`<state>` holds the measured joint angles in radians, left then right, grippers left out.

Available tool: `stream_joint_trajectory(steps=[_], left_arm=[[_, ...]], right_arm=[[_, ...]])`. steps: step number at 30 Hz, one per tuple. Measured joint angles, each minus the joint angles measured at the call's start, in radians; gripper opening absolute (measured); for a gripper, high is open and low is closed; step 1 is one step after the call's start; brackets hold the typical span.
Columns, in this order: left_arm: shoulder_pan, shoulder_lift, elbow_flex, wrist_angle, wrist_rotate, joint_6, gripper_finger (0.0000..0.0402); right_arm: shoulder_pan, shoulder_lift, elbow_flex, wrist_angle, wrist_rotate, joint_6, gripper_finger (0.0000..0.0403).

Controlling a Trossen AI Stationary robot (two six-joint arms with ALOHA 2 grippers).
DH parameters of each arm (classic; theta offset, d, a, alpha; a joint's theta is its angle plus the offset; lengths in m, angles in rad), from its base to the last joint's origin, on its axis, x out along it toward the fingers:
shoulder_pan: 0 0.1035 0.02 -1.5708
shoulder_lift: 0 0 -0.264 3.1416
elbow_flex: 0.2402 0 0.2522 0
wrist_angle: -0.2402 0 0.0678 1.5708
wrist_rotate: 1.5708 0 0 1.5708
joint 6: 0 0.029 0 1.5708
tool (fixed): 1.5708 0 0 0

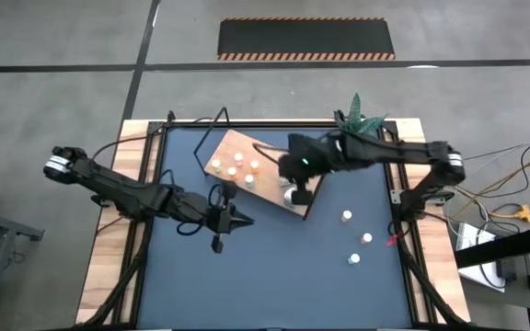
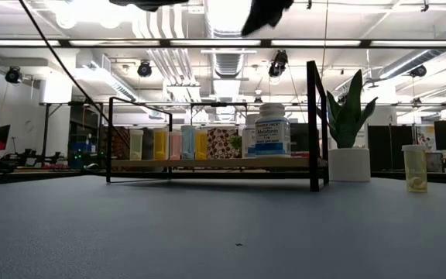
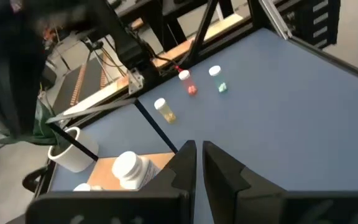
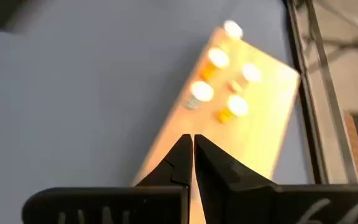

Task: Pick and place medicine bottles onto shelf by color
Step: Put the white pill bottle on the shelf

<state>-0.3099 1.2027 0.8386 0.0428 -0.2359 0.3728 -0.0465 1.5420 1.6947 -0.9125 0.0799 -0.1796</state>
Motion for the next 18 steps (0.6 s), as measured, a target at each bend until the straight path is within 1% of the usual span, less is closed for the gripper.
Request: stream_joint_trajectory(steps=[4, 9, 14, 18], left_arm=[[-0.002, -0.025, -0.021, 0.002, 0.0, -0.002, 0.001], [-0.002, -0.036, -0.051, 0.002, -0.001, 0.0, 0.001], [-0.002, -0.041, -0.056, 0.0, -0.004, 0.0, 0.001], [-0.002, -0.042, -0.056, 0.001, -0.004, 0.0, 0.001]], right_arm=[[-0.093, 0.095, 0.063, -0.101, -0.006, -0.06, 0.0009], [-0.174, 0.191, 0.074, -0.208, -0.017, -0.154, 0.0009], [-0.199, 0.258, 0.07, -0.204, -0.137, -0.225, 0.0009], [-0.198, 0.297, 0.07, -0.197, -0.152, -0.238, 0.0009]])
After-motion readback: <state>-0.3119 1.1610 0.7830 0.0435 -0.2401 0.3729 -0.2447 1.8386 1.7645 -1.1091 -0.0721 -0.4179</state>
